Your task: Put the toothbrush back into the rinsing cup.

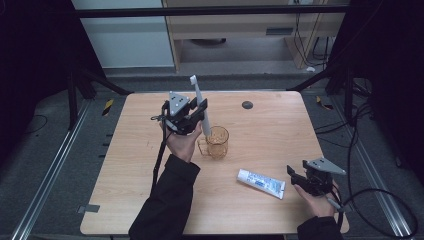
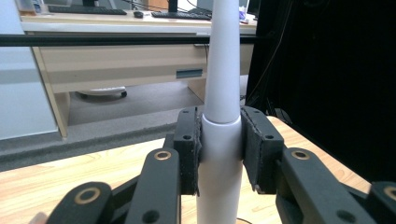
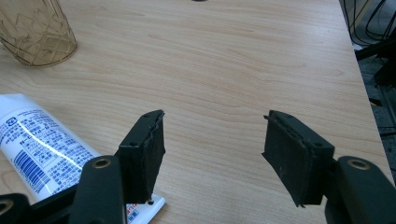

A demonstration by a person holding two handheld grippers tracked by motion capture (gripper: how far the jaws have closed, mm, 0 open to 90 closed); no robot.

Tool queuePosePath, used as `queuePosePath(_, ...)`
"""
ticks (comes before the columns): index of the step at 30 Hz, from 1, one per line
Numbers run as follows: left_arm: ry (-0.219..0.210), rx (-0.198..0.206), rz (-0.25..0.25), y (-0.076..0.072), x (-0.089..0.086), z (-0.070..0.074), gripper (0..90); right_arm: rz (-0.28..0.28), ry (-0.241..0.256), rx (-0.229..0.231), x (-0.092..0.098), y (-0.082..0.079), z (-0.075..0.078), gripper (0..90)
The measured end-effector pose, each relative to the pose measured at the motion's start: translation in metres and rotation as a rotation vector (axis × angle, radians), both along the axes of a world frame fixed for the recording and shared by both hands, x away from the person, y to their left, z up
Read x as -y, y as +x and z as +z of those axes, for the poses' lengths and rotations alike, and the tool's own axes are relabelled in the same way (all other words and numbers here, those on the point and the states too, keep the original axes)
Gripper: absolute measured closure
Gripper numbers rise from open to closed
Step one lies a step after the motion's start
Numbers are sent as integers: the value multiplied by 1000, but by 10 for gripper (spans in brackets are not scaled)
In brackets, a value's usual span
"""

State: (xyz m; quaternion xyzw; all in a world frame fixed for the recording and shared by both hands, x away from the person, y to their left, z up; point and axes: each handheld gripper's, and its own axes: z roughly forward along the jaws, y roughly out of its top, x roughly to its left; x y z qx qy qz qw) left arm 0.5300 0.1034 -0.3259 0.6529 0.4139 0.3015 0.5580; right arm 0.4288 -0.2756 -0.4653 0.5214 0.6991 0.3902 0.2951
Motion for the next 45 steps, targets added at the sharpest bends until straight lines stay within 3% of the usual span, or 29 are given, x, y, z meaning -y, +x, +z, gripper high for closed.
queuePosePath(15,28,-15,-52,5,13,-13,684,0,2,-3,0,0,0,379)
queuePosePath(24,25,-40,-61,9,17,-27,683,2,0,-6,0,0,0,379)
queuePosePath(45,68,-100,-63,14,15,-57,683,3,-6,-2,0,1,-1,379)
